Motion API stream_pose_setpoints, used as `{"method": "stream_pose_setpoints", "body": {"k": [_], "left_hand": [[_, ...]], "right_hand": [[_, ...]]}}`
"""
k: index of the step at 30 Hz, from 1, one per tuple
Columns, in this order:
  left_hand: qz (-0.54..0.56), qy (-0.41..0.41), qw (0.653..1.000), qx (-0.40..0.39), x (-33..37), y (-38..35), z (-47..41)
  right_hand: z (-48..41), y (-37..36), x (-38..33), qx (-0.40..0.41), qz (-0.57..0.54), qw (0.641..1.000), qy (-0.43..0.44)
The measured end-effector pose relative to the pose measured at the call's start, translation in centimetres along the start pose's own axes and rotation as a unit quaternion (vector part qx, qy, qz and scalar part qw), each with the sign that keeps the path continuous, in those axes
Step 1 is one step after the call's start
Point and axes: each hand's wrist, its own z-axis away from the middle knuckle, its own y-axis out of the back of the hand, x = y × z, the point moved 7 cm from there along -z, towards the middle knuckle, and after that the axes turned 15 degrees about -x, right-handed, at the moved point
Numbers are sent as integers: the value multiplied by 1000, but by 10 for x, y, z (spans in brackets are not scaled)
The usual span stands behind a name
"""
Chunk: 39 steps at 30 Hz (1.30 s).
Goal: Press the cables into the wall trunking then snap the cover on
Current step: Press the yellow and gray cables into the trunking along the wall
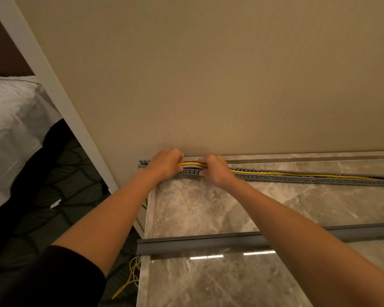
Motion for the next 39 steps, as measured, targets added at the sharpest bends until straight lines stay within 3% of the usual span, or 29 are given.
{"method": "stream_pose_setpoints", "body": {"k": [6, 12, 14, 18, 22, 31, 35, 39], "left_hand": [[-217, -76, 973, 9, 31, 10, 1], [-256, -113, 960, 1, 38, 11, -8], [-219, -117, 969, -13, 31, 6, -12], [-40, -100, 994, -13, 15, 9, -17], [101, -73, 992, 6, 7, 5, -10], [7, 16, 999, 39, 20, 2, -15], [69, 61, 996, 12, 8, 4, -20], [195, 60, 978, 51, 0, -6, -13]], "right_hand": [[-2, 10, 10, -4, -40, 998, -39], [-2, 8, 17, -1, -64, 997, -43], [0, 7, 19, 2, -72, 997, -35], [2, 6, 21, -1, -113, 993, -26], [3, 5, 25, -6, -129, 991, -32], [2, 4, 27, -12, -146, 988, -50], [5, 5, 27, -22, -138, 990, -23], [5, 9, 32, -9, -175, 984, -16]]}}
